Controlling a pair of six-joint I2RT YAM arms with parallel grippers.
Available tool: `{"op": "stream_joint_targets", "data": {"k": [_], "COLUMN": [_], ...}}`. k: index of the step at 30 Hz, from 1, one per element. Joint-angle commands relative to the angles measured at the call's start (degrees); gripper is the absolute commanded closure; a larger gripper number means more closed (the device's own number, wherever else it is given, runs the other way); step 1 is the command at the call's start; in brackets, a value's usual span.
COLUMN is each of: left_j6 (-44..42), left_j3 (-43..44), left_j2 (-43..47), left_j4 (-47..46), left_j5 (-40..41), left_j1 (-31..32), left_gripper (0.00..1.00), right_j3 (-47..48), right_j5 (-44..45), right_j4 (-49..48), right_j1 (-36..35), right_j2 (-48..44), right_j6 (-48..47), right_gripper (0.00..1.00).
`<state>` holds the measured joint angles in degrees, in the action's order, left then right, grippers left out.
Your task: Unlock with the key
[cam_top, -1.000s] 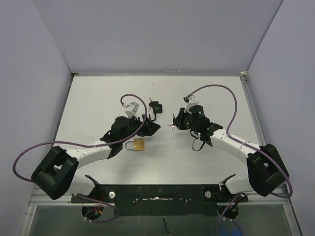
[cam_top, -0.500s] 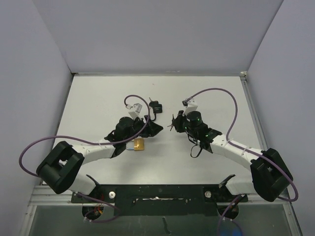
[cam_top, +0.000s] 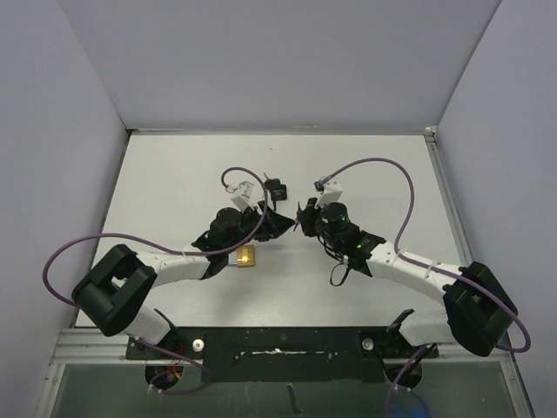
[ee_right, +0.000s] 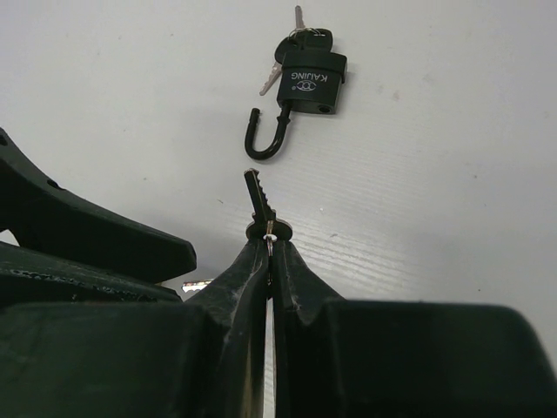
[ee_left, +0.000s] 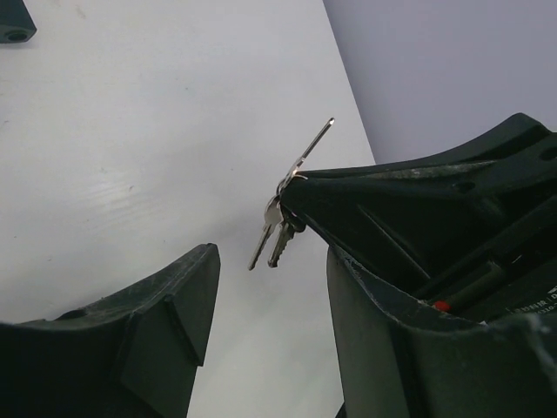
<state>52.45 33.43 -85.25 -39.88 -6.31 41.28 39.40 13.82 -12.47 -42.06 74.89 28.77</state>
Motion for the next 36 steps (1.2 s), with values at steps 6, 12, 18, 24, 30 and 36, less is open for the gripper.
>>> {"op": "stream_joint_targets", "data": {"k": [6,12,18,24,30,36], "left_j6": [2.2,2.86,3.25,3.41,3.53,3.72], "left_j3": [1.46,1.31,1.22,1.02,1.11,1.27], "left_j2": [-0.44,-1.02,-1.73,-2.23,-2.96,-3.3], "left_j4": [-7.07,-8.29,-8.72,-9.05,-9.73,-10.38], "left_j5": [1.2,0.75,0.07,0.15,0.07,0.07], "left_j1": [0.73,0.82,0.92,1.04,1.0,1.06], "left_gripper": [0.52,0.55,0.57,0.57,0.63,0.65], "right_j3": [0.77,0.77,0.75,0.68,0.59,0.42], "right_j5": [2.6,2.49,2.4,2.03,1.23,0.64], "right_j4": [-5.33,-5.76,-6.27,-6.44,-6.8,-7.03], "right_j1": [-0.61,-0.65,-0.65,-0.65,-0.68,-0.65], "right_j2": [0.85,1.04,0.55,0.3,0.08,-0.01], "right_j6": [0.12,0.7,0.94,1.02,1.11,1.12], "right_gripper": [1.0,1.0,1.0,1.0,1.0,1.0]}}
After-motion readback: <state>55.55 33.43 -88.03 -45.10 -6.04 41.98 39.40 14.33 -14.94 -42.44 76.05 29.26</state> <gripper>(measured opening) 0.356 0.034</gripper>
